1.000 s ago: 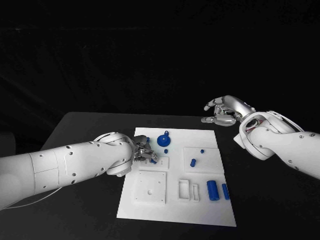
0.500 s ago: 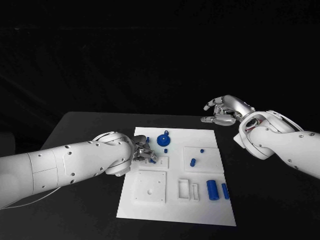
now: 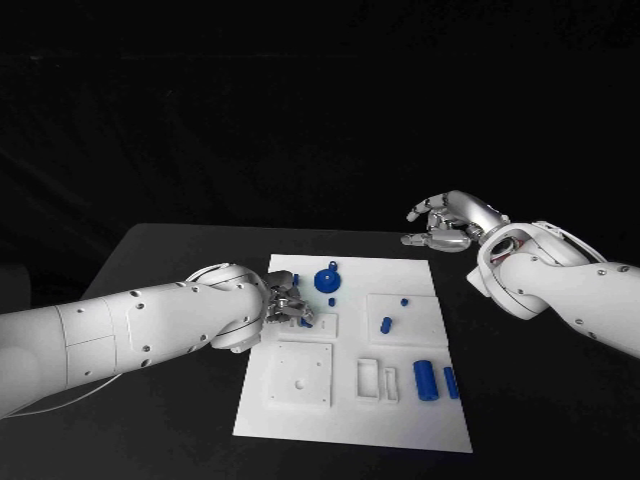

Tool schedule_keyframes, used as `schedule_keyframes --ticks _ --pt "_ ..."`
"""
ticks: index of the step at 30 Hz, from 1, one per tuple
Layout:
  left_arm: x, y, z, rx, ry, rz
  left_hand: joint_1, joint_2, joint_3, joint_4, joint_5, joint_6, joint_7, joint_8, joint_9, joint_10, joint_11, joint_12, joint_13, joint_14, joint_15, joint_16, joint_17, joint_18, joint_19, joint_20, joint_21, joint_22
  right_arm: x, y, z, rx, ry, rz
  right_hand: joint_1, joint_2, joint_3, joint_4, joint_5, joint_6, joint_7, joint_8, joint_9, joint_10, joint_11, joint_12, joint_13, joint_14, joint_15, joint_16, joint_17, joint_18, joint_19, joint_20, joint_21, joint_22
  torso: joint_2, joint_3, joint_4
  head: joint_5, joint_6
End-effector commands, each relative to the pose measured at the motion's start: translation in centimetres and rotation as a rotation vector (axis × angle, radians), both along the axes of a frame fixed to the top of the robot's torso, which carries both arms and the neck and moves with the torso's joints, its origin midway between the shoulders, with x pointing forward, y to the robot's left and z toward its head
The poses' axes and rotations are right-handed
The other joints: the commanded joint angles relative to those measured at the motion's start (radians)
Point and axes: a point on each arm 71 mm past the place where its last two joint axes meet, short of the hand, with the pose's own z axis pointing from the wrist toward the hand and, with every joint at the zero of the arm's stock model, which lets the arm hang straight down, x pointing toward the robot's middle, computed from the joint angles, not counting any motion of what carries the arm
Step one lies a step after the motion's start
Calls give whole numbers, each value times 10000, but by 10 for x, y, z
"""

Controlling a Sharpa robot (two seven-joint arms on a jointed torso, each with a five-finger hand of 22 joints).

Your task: Assemble the parts on the task board

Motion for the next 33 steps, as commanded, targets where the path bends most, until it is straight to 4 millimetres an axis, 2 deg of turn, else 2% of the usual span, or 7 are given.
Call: schedule_keyframes --ticks 1,6,28,31,33 --pt "-3 0 -7 283 403 -185 61 84 51 8 44 1267 -943 37 -14 -400 -407 41 2 427 -583 43 -24 109 36 -1186 58 131 0 2 0 -61 55 155 95 14 -1 69 47 183 100 37 -14 -254 160 67 -15 70 -20 -45 13 1180 37 -6 -42 10 -1 7 -2 16 -5" --pt "-3 2 -7 303 420 -156 93 84 68 -23 50 1265 -944 41 -14 -407 -408 56 -4 418 -581 62 -40 112 29 -1187 64 130 0 1 0 -65 60 153 100 14 -4 69 65 185 99 37 -15 -256 160 69 -18 70 -21 -46 14 1180 38 -7 -43 12 0 -3 -2 -2 8" --pt "-3 1 -8 443 610 -274 138 71 77 -83 22 1254 -938 54 -15 -425 -402 103 -32 386 -567 128 -103 109 10 -1180 87 124 0 2 -1 -74 99 167 111 18 -12 71 105 189 98 38 -17 -262 159 75 -28 69 -21 -49 16 1180 38 -6 -48 16 4 1 0 -41 6" --pt "-3 0 -9 464 644 -308 90 66 54 -31 -58 1248 -933 55 -18 -434 -396 116 -47 369 -563 145 -135 104 6 -1173 92 117 0 2 -1 -76 107 174 106 16 -16 75 107 189 99 38 -17 -263 159 76 -30 69 -21 -50 16 1180 38 -6 -49 17 4 1 -5 -41 8" --pt "-3 0 -9 467 659 -333 65 60 29 39 -527 1246 -940 68 -23 -446 -393 154 -80 345 -565 199 -199 112 -10 -1175 100 104 0 2 -1 -74 110 183 104 16 -19 78 109 190 99 38 -17 -264 159 76 -31 69 -21 -51 16 1180 38 -5 -49 17 3 4 -11 -30 -5"
